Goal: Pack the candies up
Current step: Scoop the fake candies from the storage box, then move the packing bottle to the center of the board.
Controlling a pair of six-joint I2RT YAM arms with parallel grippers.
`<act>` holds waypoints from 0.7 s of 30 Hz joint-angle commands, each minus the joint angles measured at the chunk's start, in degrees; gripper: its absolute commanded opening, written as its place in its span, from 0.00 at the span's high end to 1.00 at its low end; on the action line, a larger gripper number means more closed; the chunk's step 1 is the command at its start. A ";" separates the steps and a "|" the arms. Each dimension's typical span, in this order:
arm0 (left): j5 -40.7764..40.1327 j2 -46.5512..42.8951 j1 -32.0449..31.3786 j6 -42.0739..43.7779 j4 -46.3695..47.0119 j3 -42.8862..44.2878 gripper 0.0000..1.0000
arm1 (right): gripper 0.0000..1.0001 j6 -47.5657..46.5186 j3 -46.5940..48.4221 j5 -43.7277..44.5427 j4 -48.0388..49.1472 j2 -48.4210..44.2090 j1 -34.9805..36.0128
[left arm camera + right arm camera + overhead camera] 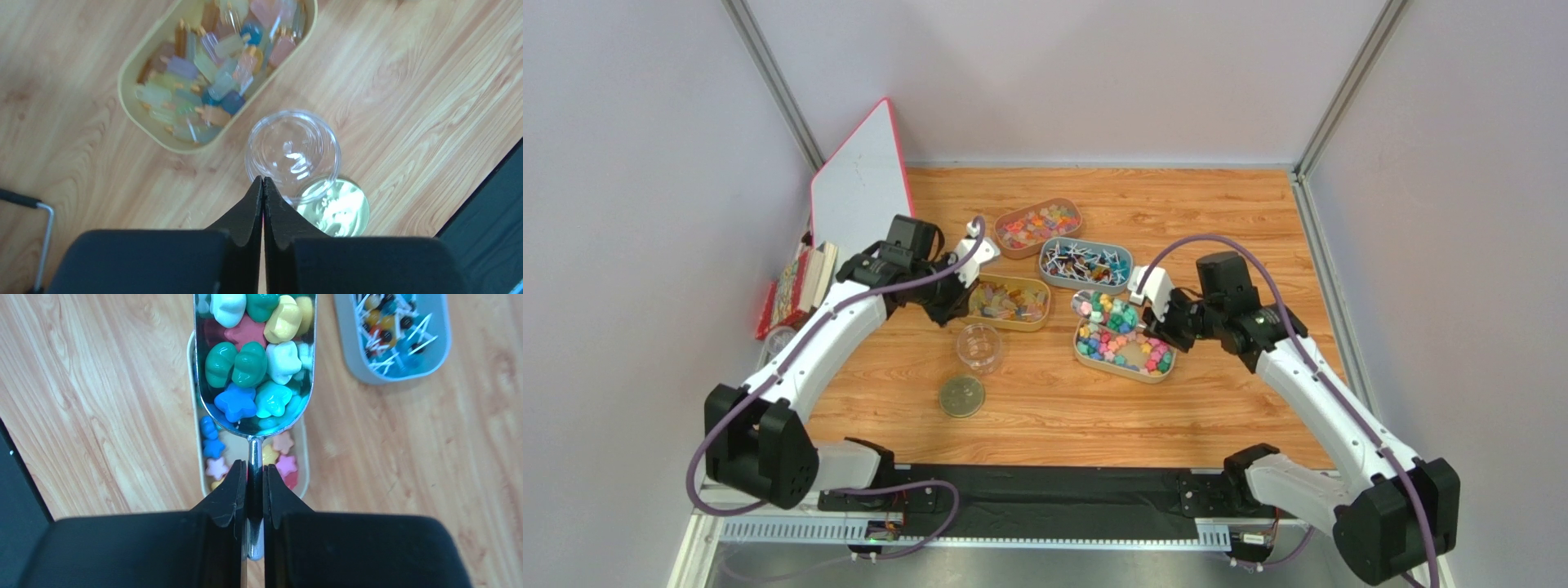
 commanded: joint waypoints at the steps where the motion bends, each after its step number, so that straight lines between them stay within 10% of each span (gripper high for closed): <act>1: -2.59 -5.11 -0.16 5.73 3.24 -7.48 1.00 | 1.00 -0.79 8.20 -1.47 0.01 3.28 1.48; 21: 2.24 12.19 -7.53 1.60 9.67 -6.00 1.00 | 1.00 -4.48 10.85 1.78 -4.39 4.79 2.98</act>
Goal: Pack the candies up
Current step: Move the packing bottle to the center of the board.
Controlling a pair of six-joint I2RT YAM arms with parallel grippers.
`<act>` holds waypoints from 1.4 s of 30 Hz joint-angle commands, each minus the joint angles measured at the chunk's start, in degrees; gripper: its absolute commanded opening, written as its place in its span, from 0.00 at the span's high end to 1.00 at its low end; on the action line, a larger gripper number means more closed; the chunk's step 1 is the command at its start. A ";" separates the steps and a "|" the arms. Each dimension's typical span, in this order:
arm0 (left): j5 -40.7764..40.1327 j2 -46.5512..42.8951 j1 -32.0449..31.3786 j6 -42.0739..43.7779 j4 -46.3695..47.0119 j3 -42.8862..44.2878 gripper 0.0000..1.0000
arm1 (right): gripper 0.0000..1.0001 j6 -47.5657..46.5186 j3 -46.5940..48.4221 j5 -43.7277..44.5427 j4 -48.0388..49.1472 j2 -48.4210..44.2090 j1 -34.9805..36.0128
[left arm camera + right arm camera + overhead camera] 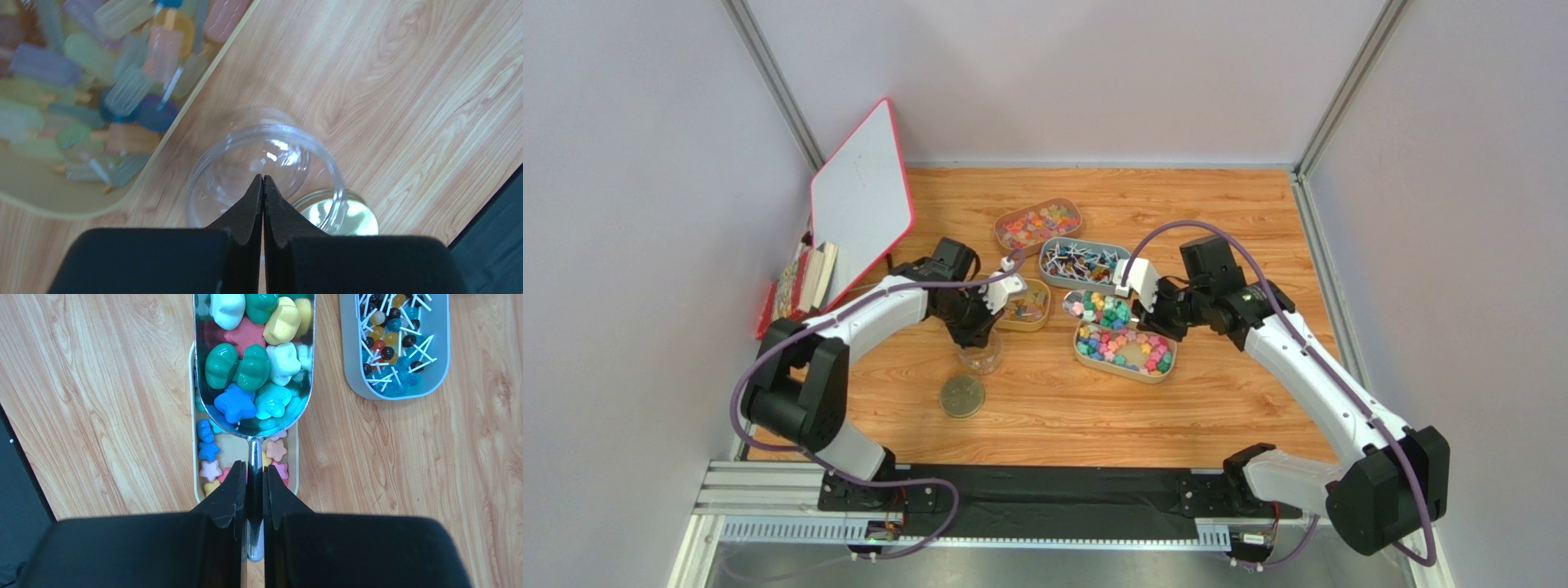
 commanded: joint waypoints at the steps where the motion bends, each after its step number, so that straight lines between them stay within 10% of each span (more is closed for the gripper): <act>1: 2.68 1.77 -5.07 -1.77 1.89 4.14 1.00 | 1.00 -1.20 0.27 0.53 0.81 -3.85 0.12; 27: 11.39 6.18 -25.91 -12.93 5.23 9.16 1.00 | 1.00 -6.56 -7.46 2.91 -11.05 -16.24 -6.47; 39: -4.60 -16.14 -20.38 -6.51 -2.44 7.24 0.59 | 1.00 -15.52 3.50 3.17 -18.34 -5.27 -6.30; 42: -10.83 -21.33 -17.65 -7.22 2.22 0.30 0.34 | 1.00 -17.81 7.28 4.31 -20.80 -1.58 -4.90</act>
